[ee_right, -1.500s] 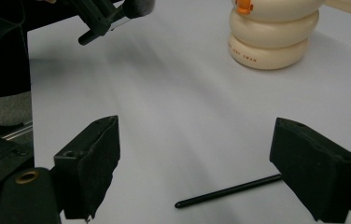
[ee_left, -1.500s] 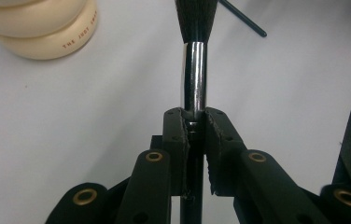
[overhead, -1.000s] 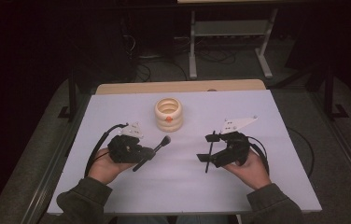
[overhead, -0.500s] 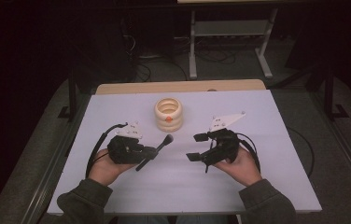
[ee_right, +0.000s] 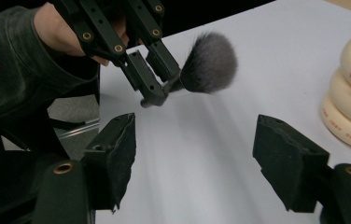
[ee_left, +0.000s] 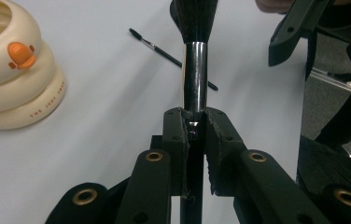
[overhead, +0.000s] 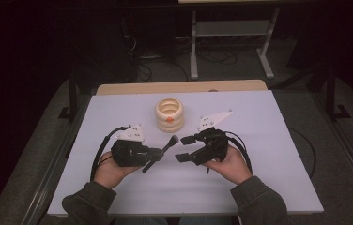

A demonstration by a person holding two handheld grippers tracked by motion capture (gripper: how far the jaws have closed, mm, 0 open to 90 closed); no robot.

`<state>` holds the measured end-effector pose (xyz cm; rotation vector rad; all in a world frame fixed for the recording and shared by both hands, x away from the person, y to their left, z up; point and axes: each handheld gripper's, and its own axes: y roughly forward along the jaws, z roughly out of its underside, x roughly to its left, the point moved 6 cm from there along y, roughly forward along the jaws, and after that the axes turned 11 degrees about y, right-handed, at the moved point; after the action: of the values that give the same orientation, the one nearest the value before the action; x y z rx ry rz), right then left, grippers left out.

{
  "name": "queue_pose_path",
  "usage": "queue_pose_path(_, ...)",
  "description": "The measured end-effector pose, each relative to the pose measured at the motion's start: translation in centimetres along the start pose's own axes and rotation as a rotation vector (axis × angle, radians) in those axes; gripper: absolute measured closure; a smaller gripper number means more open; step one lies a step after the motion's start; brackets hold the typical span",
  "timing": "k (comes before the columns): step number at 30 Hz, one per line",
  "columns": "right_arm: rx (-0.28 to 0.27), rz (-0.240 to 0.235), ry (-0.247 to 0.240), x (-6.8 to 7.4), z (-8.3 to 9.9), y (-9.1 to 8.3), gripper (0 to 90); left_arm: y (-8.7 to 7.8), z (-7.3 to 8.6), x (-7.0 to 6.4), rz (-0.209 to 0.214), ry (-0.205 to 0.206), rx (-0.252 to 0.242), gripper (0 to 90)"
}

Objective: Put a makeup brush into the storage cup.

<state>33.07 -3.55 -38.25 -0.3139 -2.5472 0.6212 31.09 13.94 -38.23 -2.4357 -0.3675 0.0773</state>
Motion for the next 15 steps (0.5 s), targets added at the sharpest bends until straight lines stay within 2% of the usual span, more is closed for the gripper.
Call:
queue_pose_path(5,-0.001,-0.043,0.014,0.1,-0.3,0.6,38.5,0.2,-0.2,-0.2,0.008,0.012,-0.018,79.3)
queue_pose_path(7,-0.001,-0.047,0.011,0.1,-0.3,0.7,39.9,0.3,-0.3,-0.3,0.012,0.005,-0.025,79.3)
queue_pose_path(8,0.003,-0.059,0.017,0.2,-0.3,1.0,44.1,0.4,-0.4,-0.4,0.016,0.007,-0.029,79.3)
queue_pose_path(10,0.003,-0.063,0.021,0.1,-0.3,1.0,45.1,0.5,-0.5,-0.4,0.019,0.01,-0.031,79.3)
queue_pose_path(15,-0.009,-0.106,0.027,0.3,-0.5,1.4,56.5,0.9,-0.6,-0.7,0.032,0.016,-0.028,79.2)
